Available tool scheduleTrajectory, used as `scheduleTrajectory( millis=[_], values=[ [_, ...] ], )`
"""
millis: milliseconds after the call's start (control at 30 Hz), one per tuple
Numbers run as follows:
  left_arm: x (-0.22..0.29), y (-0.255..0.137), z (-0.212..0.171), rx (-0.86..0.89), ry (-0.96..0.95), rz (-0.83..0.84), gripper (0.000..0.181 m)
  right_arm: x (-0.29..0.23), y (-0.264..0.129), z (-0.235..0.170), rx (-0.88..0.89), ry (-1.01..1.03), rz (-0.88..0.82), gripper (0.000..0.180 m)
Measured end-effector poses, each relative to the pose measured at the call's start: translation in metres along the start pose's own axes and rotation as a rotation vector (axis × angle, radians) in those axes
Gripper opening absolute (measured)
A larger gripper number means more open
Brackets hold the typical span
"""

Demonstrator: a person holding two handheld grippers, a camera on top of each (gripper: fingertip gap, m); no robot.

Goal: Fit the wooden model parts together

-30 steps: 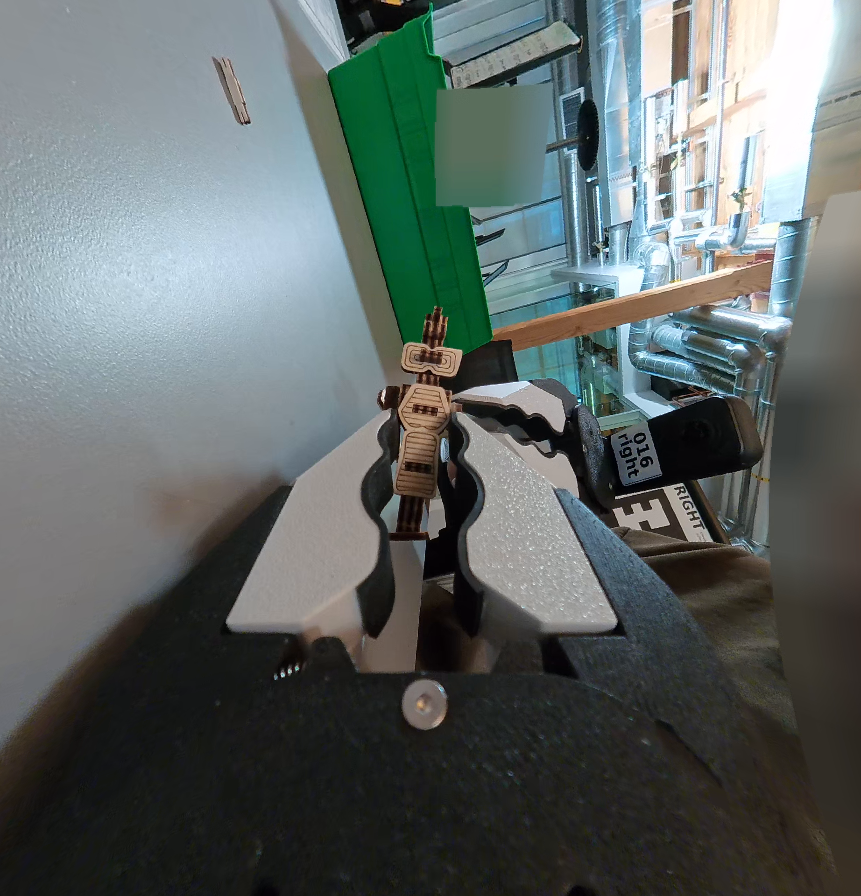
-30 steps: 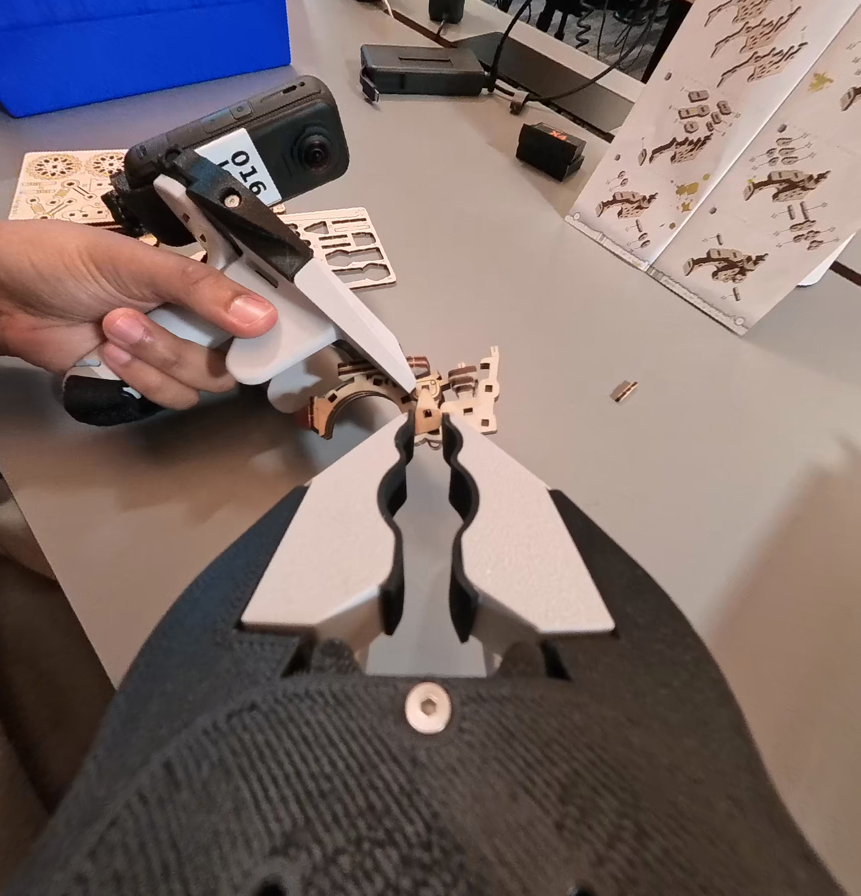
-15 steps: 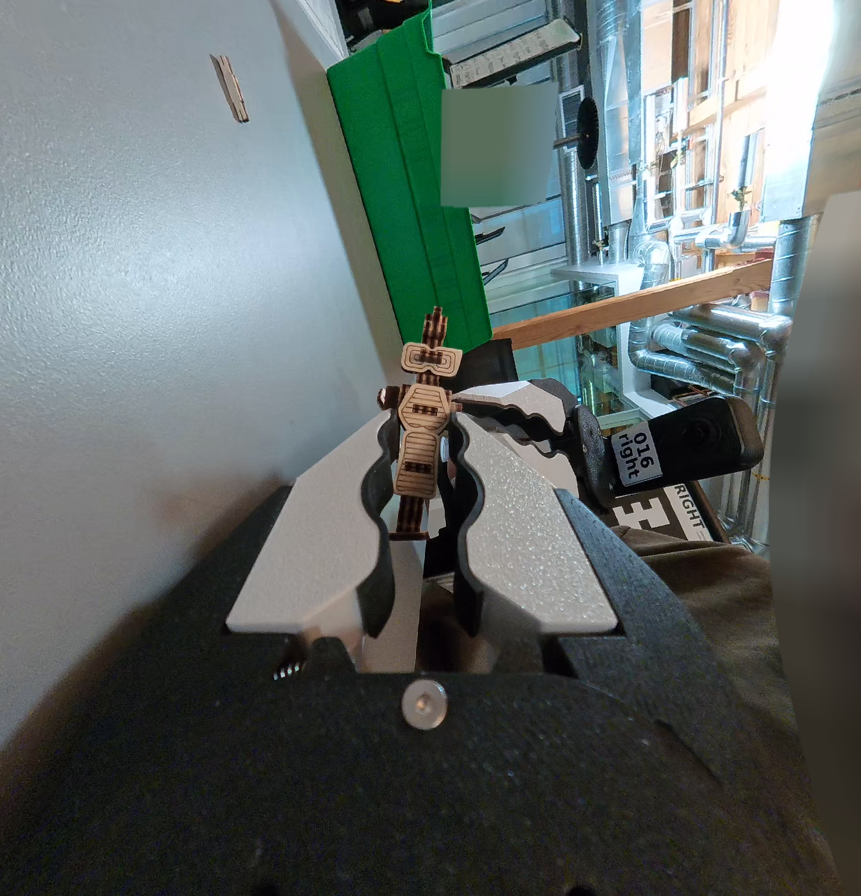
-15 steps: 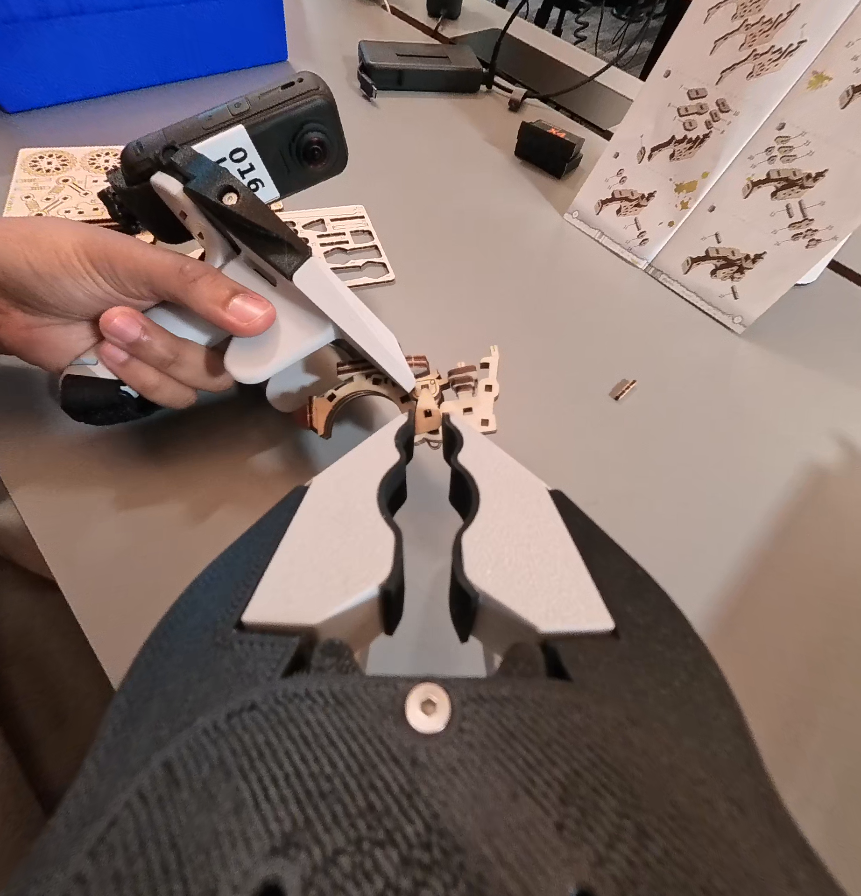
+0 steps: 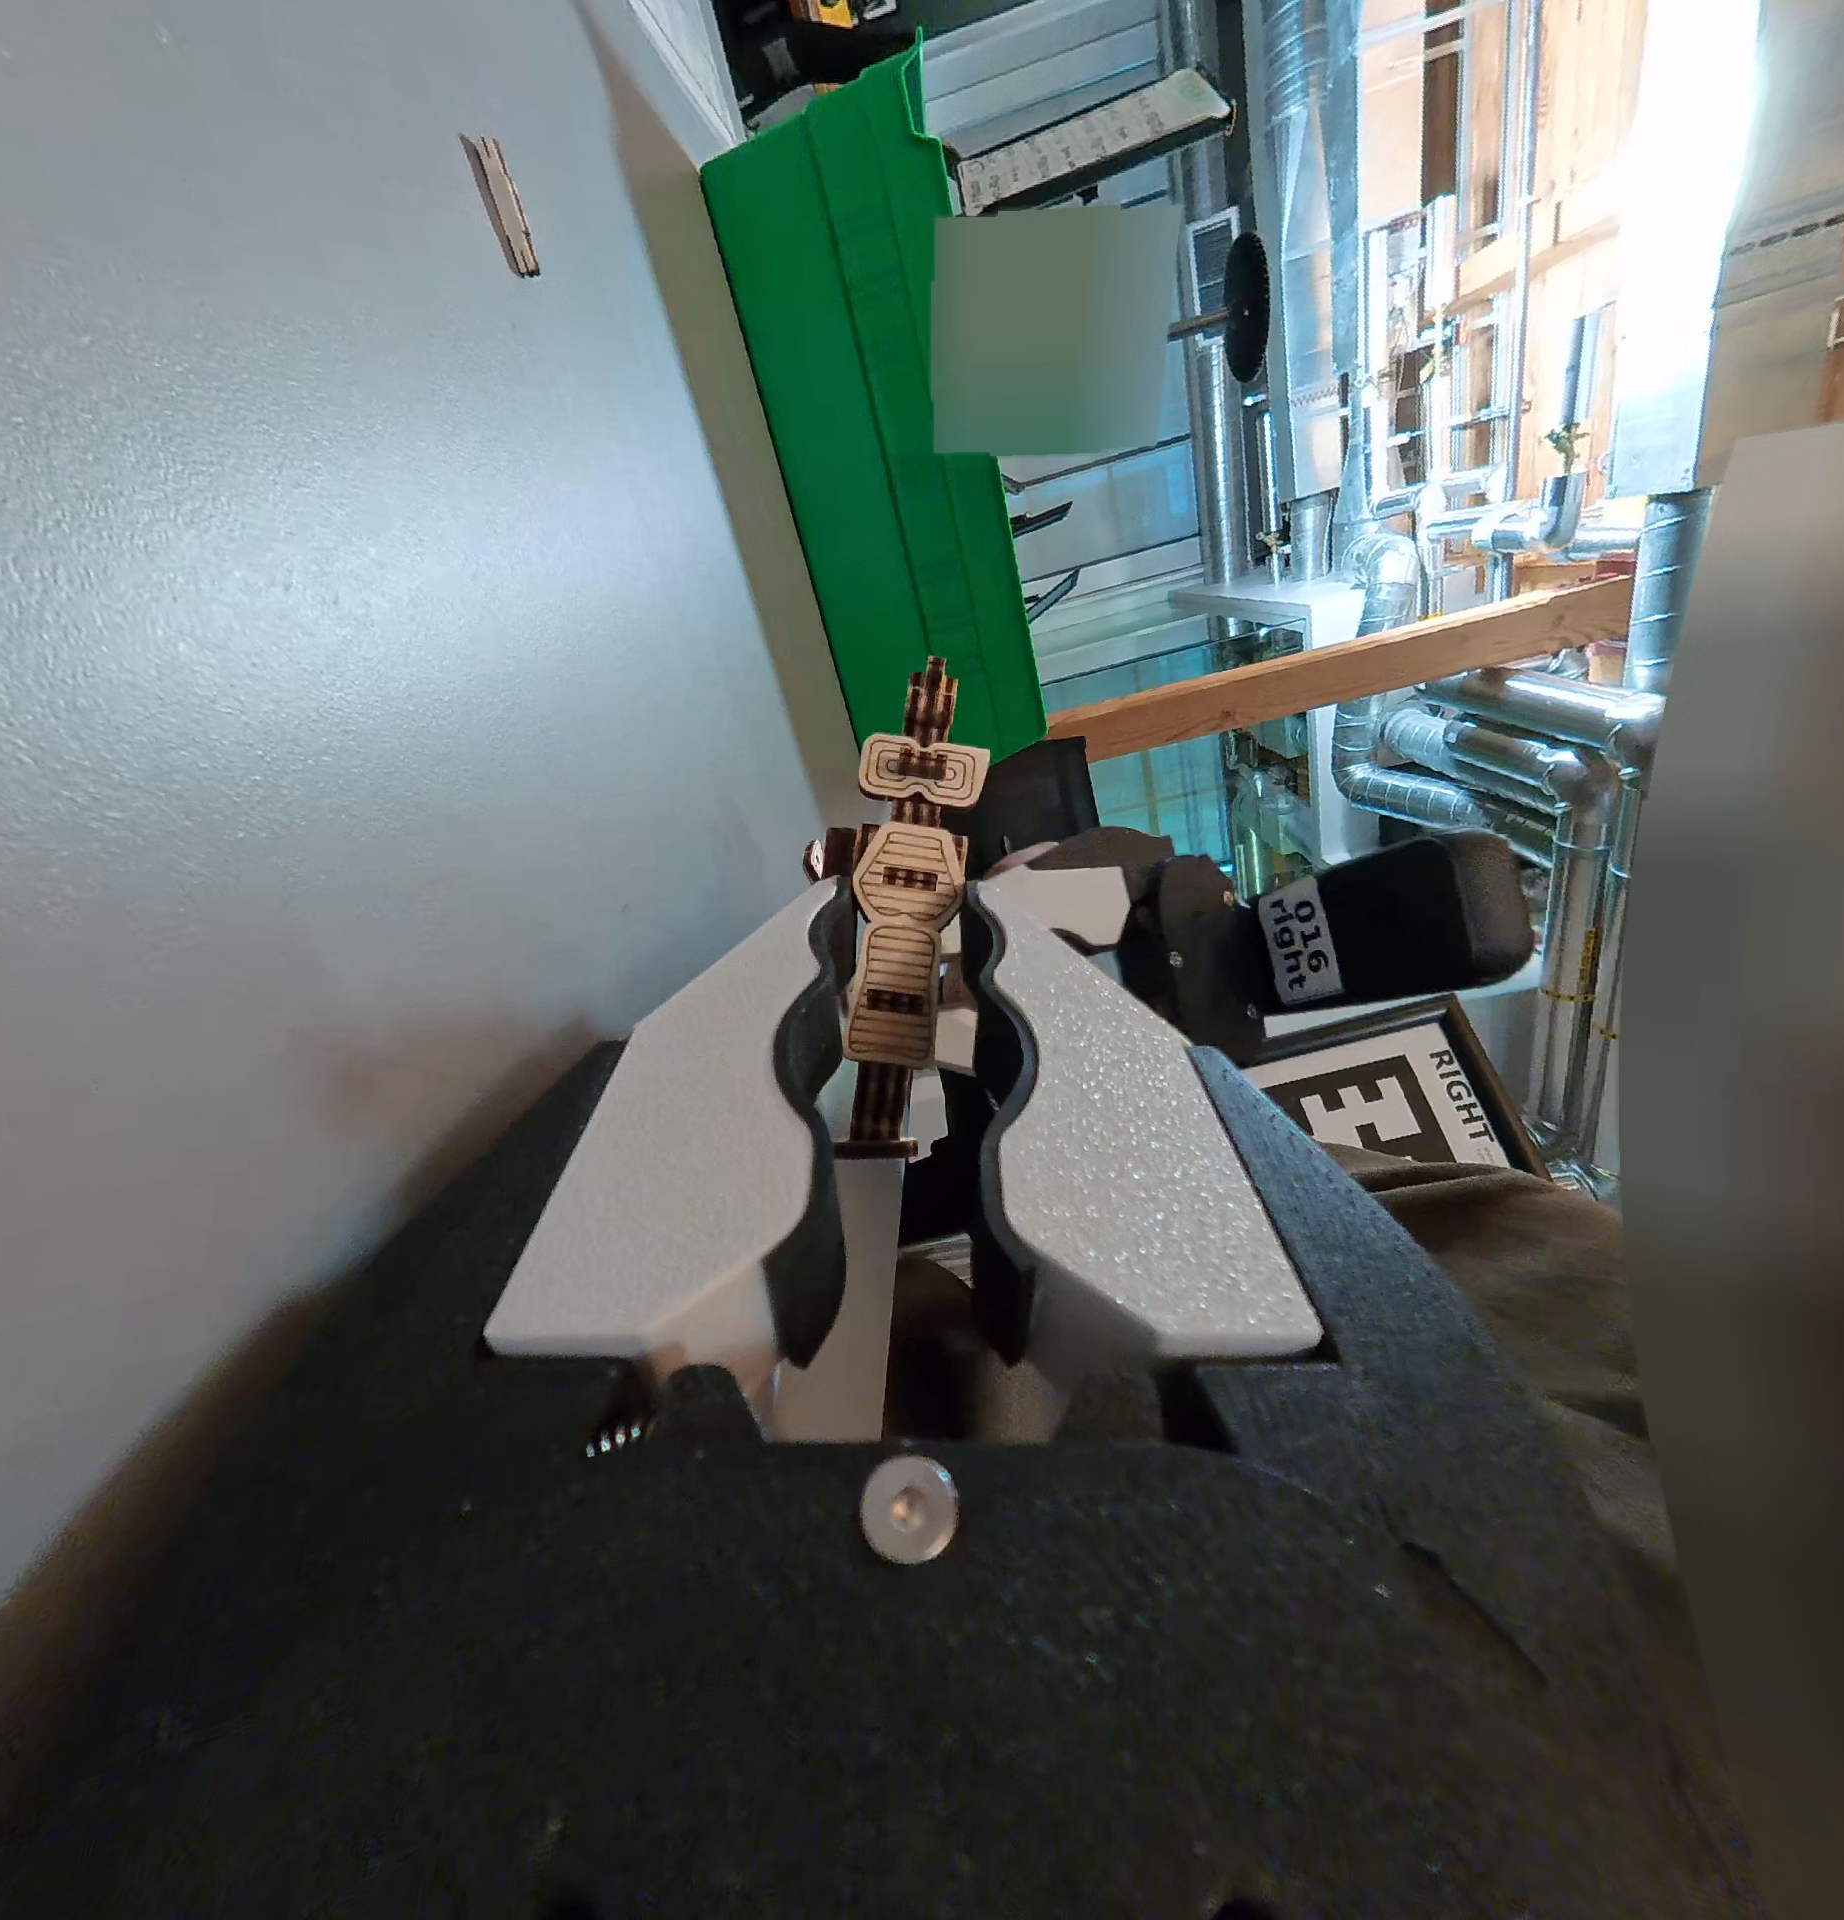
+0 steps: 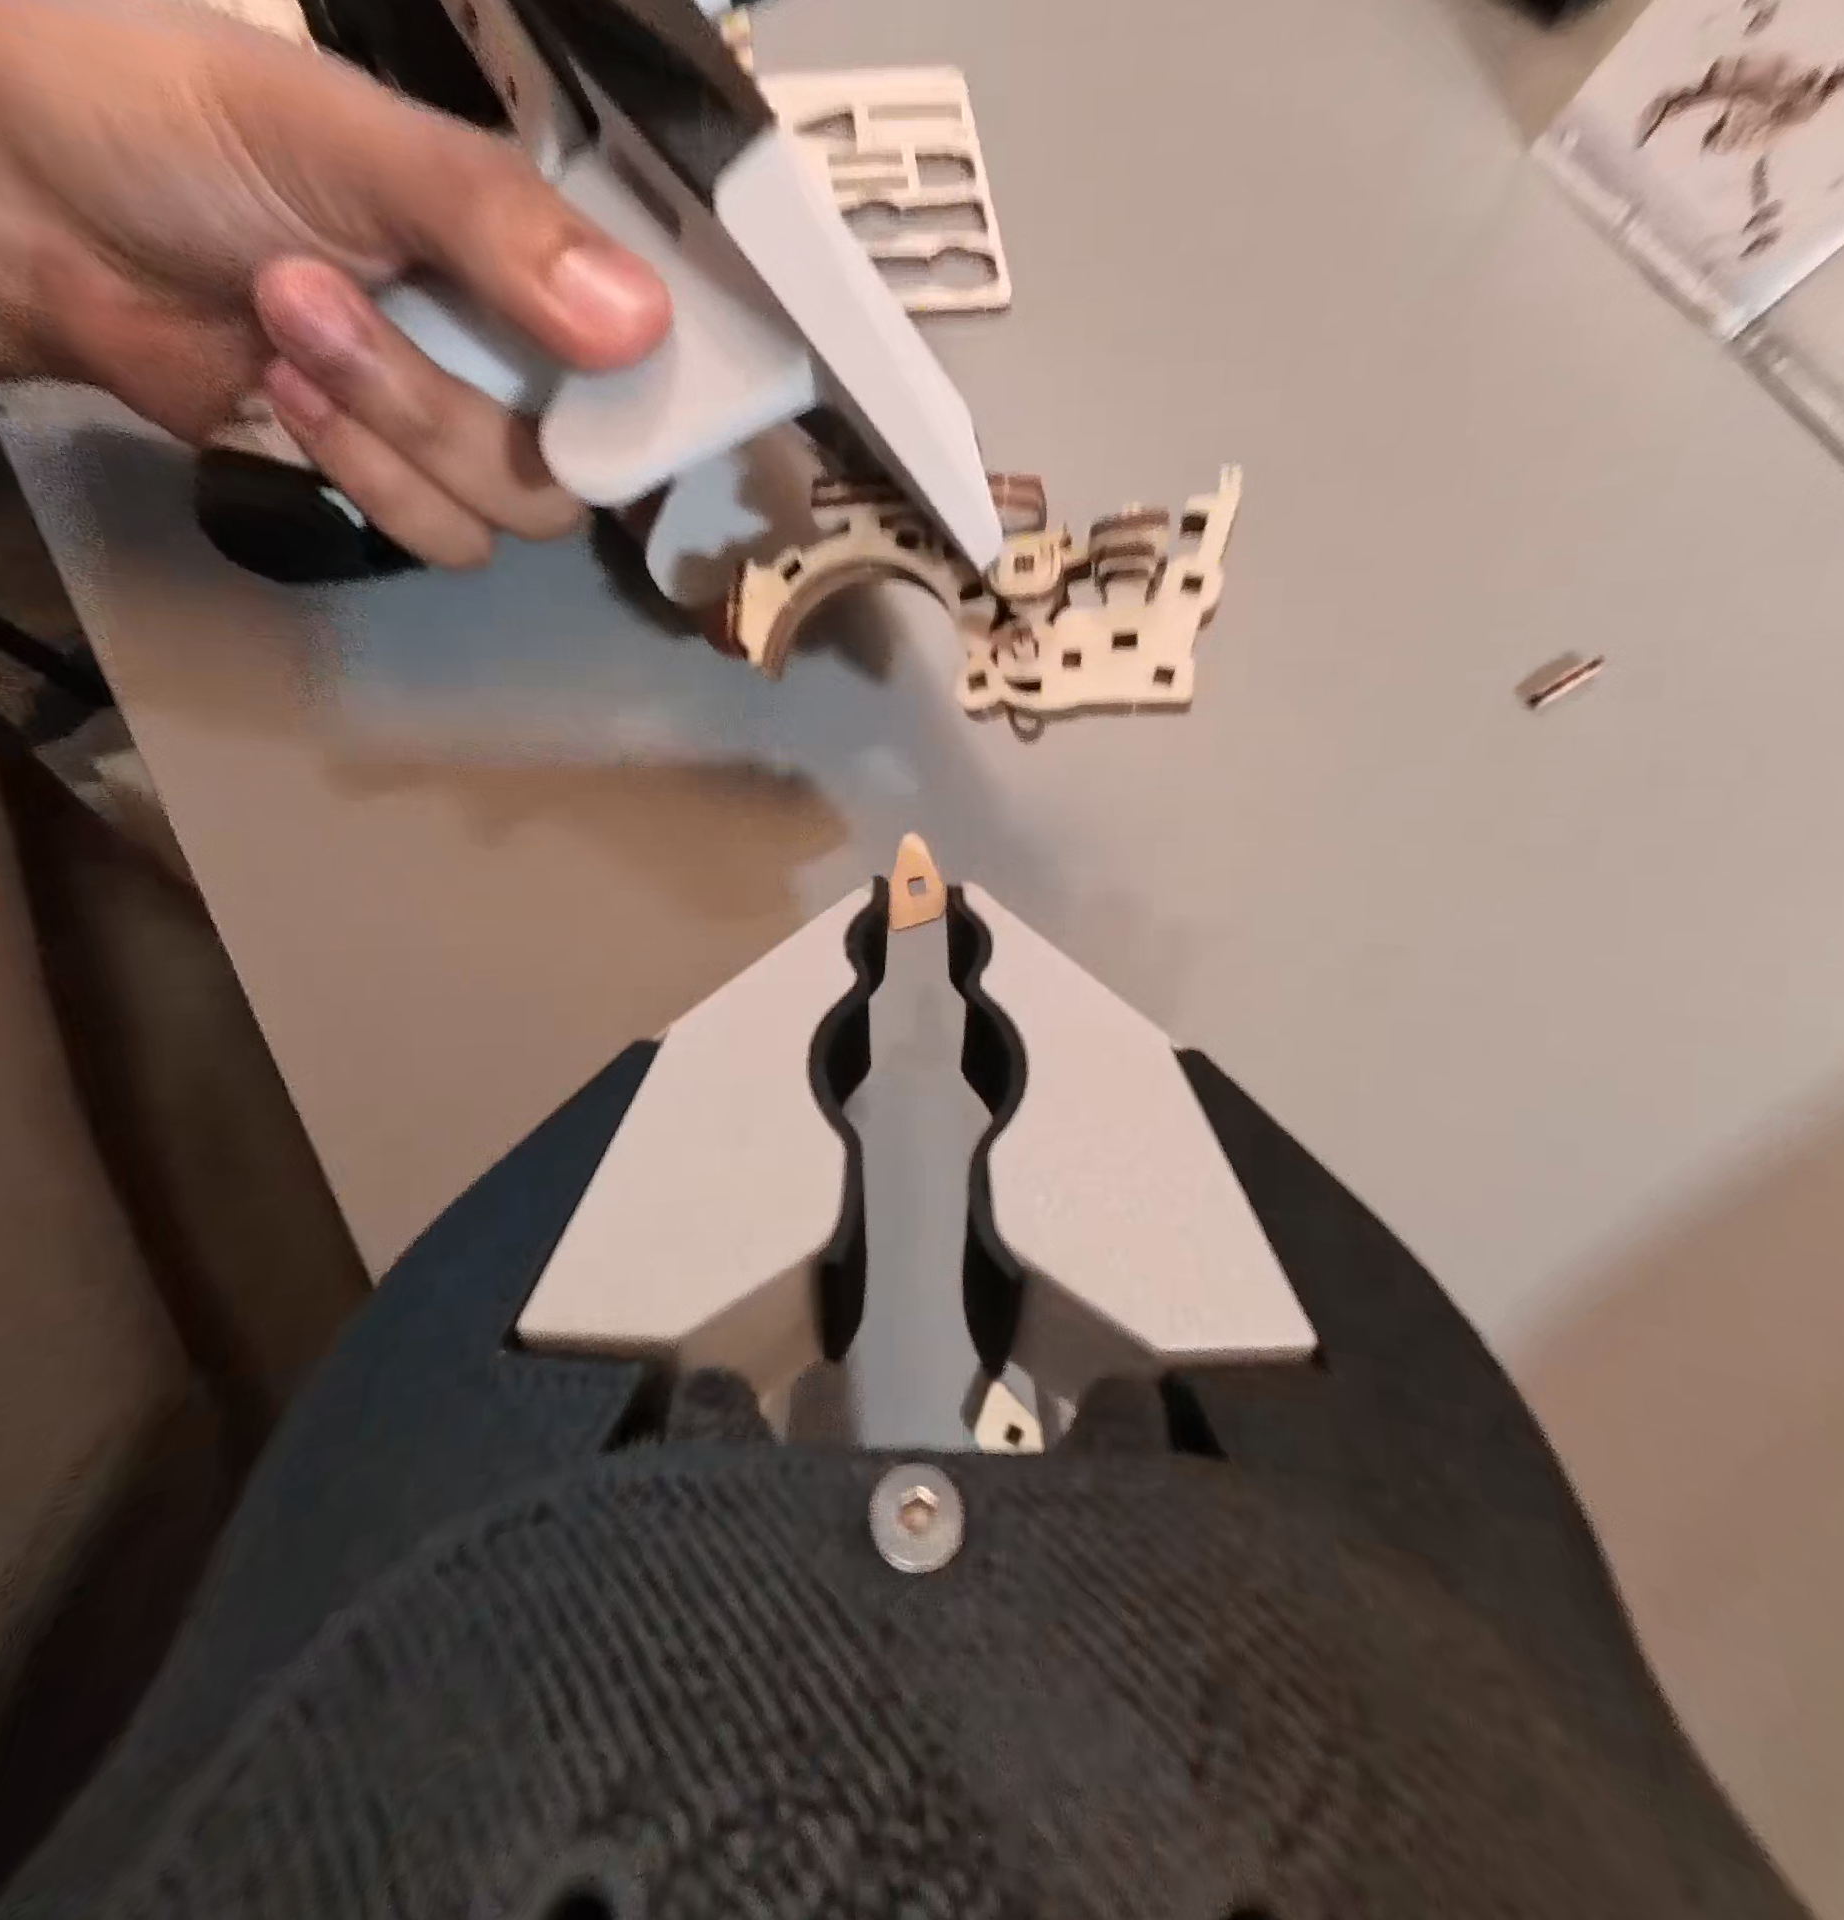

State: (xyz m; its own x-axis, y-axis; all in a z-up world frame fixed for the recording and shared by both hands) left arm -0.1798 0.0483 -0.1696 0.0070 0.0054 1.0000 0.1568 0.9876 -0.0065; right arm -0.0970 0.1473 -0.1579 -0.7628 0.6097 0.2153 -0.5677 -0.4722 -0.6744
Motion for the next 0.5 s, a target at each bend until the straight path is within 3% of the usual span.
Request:
scheduleTrajectory(
  millis=[33,233,500],
  values=[
    [0.0,0.0,0.0,0.0,-0.001,-0.001,0.016,0.001,0.002,-0.004,-0.026,0.005,0.008,0.009],
    [0.0,0.0,0.0,-0.001,-0.006,-0.006,0.016,0.003,0.009,-0.021,-0.125,0.051,0.032,0.01],
    [0.0,-0.001,0.0,-0.004,-0.011,-0.011,0.016,-0.004,0.007,-0.02,-0.107,0.157,0.142,0.018]
  ],
)
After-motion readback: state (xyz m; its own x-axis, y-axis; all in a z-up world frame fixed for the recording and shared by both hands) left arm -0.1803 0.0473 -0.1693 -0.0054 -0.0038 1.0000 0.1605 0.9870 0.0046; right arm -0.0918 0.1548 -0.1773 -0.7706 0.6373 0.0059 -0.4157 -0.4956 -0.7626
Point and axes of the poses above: each gripper's, where its closed fingertips meet, y out along the fingers, z out of its top, x = y × z across the jaws, the point moved 6 cm from there along -y, back along the fingers, and after that the axes turned 14 degrees about -y, right-handed, at the moved point
